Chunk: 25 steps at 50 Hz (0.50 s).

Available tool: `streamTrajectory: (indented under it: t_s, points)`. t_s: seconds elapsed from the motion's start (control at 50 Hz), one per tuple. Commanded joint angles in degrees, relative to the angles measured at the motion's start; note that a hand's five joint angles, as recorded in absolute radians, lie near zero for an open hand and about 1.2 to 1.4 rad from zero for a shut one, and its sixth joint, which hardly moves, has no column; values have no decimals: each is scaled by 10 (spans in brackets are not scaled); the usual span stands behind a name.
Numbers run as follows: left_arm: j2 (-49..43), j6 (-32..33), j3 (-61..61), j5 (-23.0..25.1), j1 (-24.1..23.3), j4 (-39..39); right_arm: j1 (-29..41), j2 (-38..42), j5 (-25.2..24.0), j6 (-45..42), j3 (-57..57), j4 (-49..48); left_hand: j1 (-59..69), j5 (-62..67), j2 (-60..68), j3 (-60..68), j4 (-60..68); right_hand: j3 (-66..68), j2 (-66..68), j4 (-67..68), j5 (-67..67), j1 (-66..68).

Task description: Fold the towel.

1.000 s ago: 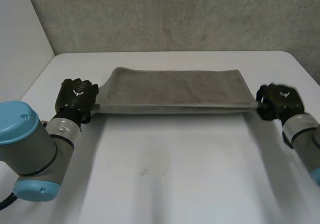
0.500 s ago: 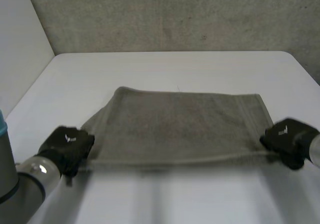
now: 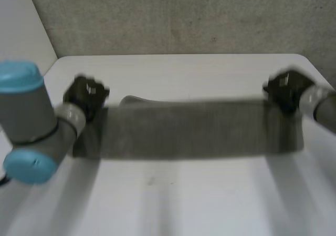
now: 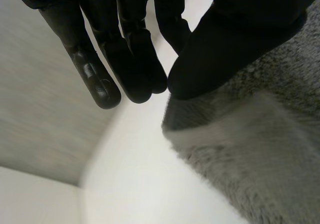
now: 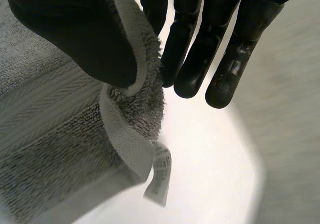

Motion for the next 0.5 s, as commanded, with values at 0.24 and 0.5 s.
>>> streamTrajectory:
  t_s: [0.24,0.5]
  points:
    - [14,-93,289,-1,0,232,10,-79,17,149,-82,-376,109,108,101,102,102,119,130,117,136,248]
    - [38,-101,-50,12,12,248,9,-31,-100,140,52,-259,109,108,101,102,102,119,130,117,136,248]
